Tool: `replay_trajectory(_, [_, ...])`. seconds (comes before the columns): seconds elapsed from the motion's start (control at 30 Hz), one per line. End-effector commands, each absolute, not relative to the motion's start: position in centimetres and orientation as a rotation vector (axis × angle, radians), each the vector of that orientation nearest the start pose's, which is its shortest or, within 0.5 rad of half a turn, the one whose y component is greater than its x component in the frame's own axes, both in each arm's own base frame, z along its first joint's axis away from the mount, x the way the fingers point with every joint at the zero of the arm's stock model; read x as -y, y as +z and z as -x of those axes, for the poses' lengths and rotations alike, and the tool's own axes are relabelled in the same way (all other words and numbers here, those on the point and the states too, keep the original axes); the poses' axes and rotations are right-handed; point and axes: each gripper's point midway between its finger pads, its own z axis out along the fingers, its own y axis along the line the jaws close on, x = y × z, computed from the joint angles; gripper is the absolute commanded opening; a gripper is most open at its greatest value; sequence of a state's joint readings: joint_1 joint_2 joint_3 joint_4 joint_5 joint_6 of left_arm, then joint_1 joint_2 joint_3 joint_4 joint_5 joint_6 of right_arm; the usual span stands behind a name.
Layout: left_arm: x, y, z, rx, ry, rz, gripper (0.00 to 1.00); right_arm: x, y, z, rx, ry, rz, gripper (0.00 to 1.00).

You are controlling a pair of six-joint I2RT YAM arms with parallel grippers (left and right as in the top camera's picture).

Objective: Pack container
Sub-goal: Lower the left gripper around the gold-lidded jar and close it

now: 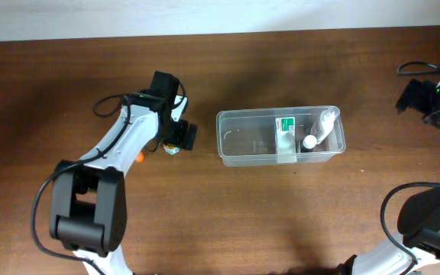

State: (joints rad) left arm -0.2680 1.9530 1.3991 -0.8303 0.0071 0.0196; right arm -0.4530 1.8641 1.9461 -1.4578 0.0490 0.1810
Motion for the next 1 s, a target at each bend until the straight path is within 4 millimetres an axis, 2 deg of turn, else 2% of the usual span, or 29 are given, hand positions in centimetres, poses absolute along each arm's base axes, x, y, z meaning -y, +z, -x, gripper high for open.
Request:
replay_trajectory(0.0, [10.53,2.82,-38.87,-2.954,-0.021,-0.453,0.99,17.92,20.73,-33.85,-2.793,-0.130,-0.943,0.98])
replay_trajectory(0.23, [10.40,2.70,-38.36,-2.976,-0.018,-0.456,1.00,17.92,20.73,-33.85,-2.793,-0.130,-0.943,0.98])
replay_trajectory(0.87, [10.59,2.74,-38.58,-2.966,-0.031,-0.456,0.99,17.92,20.73,-33.85,-2.793,-0.130,-0.943,0.98])
replay_trajectory(0.93, [10.58,2.73,-38.57,-2.967,-0.030,-0.456,0.98,17.92,20.73,-33.85,-2.793,-0.130,-0.943,0.98])
replay_trajectory(0.97, [10.59,2.74,-38.58,-2.966,-0.030,-0.455,0.93,17.92,20.73,-33.85,-2.793,-0.130,-0.943,0.98])
